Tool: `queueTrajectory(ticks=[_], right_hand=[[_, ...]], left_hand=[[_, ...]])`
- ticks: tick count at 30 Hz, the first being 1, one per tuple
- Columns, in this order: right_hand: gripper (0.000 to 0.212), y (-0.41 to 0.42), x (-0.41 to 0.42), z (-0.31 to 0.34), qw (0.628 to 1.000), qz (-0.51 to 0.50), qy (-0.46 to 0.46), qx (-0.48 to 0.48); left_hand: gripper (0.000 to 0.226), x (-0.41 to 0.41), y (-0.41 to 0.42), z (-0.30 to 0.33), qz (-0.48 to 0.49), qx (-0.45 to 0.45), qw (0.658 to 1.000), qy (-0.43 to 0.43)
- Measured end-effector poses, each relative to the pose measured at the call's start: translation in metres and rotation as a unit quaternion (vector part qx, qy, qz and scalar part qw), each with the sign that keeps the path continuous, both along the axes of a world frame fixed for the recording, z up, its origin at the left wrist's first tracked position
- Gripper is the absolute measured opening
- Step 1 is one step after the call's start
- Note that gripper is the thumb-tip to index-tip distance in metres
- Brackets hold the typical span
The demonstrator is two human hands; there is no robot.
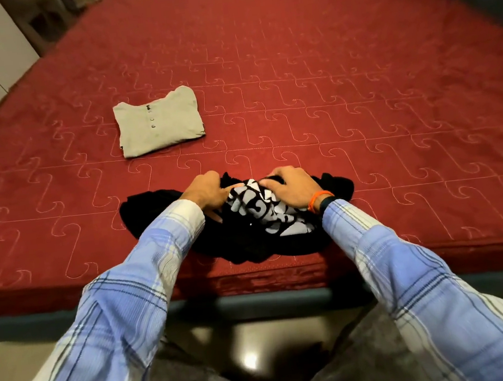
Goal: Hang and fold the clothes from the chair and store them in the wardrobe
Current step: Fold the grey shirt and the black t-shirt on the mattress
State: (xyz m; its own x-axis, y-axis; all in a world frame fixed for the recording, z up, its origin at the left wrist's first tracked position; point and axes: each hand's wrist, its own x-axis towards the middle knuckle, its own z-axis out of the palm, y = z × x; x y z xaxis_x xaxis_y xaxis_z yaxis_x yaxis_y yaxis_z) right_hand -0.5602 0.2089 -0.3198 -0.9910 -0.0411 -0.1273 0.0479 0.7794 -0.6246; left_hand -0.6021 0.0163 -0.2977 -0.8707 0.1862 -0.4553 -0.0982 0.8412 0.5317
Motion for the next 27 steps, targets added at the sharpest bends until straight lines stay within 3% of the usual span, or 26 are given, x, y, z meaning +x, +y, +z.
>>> queueTrajectory(ticks=[3,6,8,11,14,17,19,21,24,27], right_hand=[[0.034,0.011,-0.012,0.003,0.988,-0.109,0.051,-0.098],[0.025,0.029,-0.021,0.019,0.957,-0.196,0.113,-0.181],[0.014,0.042,-0.022,0.037,0.931,-0.240,0.199,-0.188],[0.026,0.055,-0.018,0.048,0.907,-0.256,0.296,-0.156],[0.030,0.058,-0.009,0.038,0.923,-0.269,0.245,-0.127],[0.030,0.059,0.000,0.022,0.940,-0.254,0.206,-0.099],[0.026,0.057,0.004,0.016,0.955,-0.211,0.192,-0.077],[0.022,0.053,0.005,0.014,0.966,-0.163,0.185,-0.070],[0.019,0.044,0.006,0.017,0.967,-0.111,0.216,-0.077],[0.014,0.037,0.008,0.028,0.956,-0.081,0.266,-0.098]], left_hand=[[0.035,-0.011,0.008,0.000,0.038,0.061,0.995,0.069],[0.044,-0.018,0.014,0.014,0.133,0.261,0.940,0.174],[0.045,-0.027,0.019,0.024,0.172,0.356,0.898,0.194],[0.053,-0.034,0.025,0.028,0.186,0.407,0.873,0.194],[0.073,-0.029,0.029,0.017,0.216,0.324,0.908,0.153],[0.069,-0.018,0.025,0.008,0.204,0.193,0.959,0.030],[0.078,-0.007,0.025,0.010,0.205,0.089,0.975,0.002],[0.087,0.001,0.029,0.013,0.192,-0.019,0.978,0.082],[0.072,0.002,0.038,0.022,0.056,0.026,0.958,0.280],[0.073,-0.003,0.048,0.030,-0.133,-0.038,0.938,0.317]])
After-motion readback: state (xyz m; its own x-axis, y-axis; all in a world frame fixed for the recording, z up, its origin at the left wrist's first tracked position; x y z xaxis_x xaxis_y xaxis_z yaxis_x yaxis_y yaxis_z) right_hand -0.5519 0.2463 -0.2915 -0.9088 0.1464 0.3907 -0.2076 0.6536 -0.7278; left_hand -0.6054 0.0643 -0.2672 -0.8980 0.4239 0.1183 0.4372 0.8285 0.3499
